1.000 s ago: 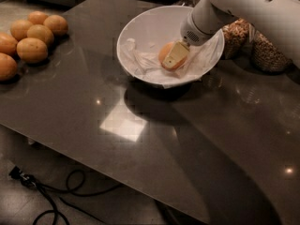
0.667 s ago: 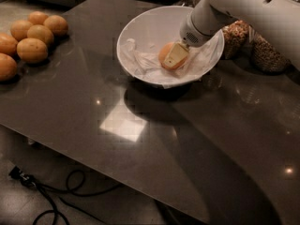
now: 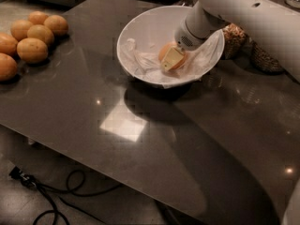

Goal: Pick orange from white bowl

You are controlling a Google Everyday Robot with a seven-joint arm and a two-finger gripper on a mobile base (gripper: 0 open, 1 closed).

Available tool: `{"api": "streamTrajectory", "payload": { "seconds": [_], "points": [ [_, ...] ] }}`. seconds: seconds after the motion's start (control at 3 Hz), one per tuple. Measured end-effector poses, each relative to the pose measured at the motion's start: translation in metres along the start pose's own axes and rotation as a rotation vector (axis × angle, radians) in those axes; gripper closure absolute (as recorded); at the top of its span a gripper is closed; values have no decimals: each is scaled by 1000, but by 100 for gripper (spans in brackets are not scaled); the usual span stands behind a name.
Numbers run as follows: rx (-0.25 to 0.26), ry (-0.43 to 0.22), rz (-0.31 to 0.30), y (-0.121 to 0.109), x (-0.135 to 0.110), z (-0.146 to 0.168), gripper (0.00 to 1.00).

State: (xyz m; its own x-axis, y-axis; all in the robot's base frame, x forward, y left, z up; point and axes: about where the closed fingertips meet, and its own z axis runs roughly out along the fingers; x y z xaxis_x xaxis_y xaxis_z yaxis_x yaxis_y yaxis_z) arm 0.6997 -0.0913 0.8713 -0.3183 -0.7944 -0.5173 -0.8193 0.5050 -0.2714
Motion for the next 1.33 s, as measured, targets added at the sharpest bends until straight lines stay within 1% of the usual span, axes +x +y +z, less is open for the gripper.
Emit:
{"api": "streamTrajectory", "payload": {
  "seconds": [0.33, 0.67, 1.0, 1.33],
  "points": [
    [-32, 8, -5, 6, -2, 14, 30],
    [-36, 10, -6, 6, -2, 16, 44],
    [-36, 10, -6, 6, -2, 16, 67],
    [-46, -46, -28, 14, -6, -2, 91]
  ]
}}
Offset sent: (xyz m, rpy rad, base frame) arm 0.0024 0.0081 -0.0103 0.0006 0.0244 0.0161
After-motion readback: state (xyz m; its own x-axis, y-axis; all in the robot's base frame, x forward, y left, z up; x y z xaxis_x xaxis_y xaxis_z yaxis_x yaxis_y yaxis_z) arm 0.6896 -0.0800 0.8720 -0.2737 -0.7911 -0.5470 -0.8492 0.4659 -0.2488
